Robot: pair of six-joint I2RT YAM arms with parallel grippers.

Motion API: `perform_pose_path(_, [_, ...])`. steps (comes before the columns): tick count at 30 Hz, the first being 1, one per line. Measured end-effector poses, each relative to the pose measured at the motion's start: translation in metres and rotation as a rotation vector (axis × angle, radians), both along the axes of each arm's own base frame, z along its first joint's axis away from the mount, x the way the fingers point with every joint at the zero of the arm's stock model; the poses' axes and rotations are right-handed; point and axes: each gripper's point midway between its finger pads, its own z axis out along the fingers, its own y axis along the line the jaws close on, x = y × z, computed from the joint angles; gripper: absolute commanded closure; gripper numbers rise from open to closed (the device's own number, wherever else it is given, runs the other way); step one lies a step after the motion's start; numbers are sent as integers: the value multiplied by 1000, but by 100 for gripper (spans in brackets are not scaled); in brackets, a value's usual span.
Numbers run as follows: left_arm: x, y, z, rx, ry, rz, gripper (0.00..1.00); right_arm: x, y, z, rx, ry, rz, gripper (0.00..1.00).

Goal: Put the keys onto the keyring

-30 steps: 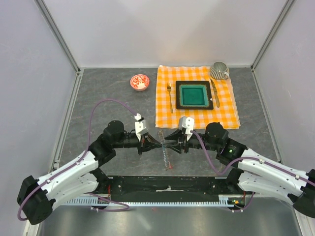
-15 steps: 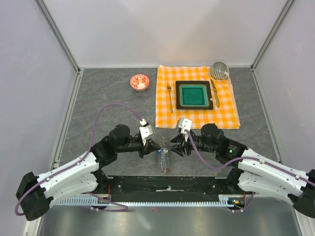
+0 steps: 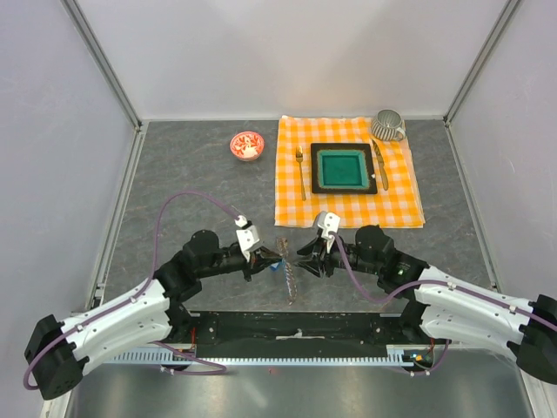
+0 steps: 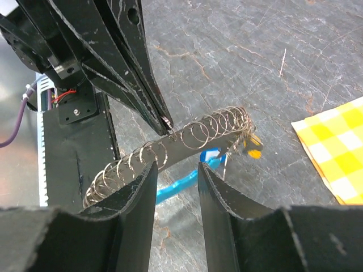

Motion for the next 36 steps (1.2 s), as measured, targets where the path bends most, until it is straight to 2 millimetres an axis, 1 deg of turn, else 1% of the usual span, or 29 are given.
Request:
perform_pose_path(3, [0,4,-10,-39,-11,29,98,-1,1,-3,33,17,-9,58])
perform_pose_path(6, [1,8,-20,-70,-17,55,98,0,2,0,84,23,-21,58])
perform_pose_path(10, [4,10,-23,-126,-40,85,98,4,0,7,157,17,-54,58])
perform_pose_path(14, [5,10,-16,-192,-73,94,98,9,-2,10,205,20,-84,58])
perform_pose_path(16, [5,10,-10,-224,-92,95,98,12,-2,11,223,23,-93,58])
perform_pose_path(21, [6,9,7,-291,-138,91,98,19,1,12,255,37,-101,58])
perform_pose_path(25, [6,8,14,-319,-155,88,98,20,5,10,271,51,-85,57])
perform_pose_path(28, [6,7,17,-331,-160,84,98,18,7,12,283,55,-62,58])
perform_pose_path(33, [6,5,17,-335,-156,77,98,12,10,19,310,43,-20,58])
perform_pose_path(36, [6,3,17,-341,-149,72,98,10,12,20,315,43,0,57])
